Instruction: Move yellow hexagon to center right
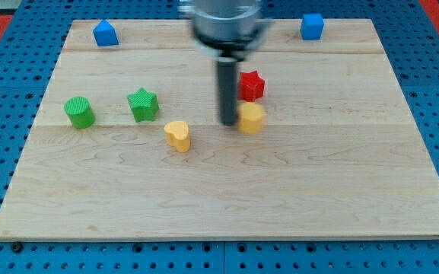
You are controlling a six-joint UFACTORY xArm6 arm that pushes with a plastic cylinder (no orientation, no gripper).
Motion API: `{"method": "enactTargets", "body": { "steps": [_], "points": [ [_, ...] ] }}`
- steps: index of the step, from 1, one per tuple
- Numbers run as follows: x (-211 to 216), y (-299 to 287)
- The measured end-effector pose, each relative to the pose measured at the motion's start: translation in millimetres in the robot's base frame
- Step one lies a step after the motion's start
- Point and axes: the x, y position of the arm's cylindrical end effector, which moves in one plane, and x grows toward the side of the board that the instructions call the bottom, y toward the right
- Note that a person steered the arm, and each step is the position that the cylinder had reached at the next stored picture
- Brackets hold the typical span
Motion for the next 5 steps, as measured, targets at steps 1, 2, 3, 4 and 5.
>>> {"method": "enactTargets", "body": {
  "steps": [1, 2, 3, 4, 5],
  "points": [
    [1.4, 67.8],
    [1.4, 95.2],
    [17.5, 95.0],
    [13.9, 121.8],
    [-2.4, 123.6]
  ]
}}
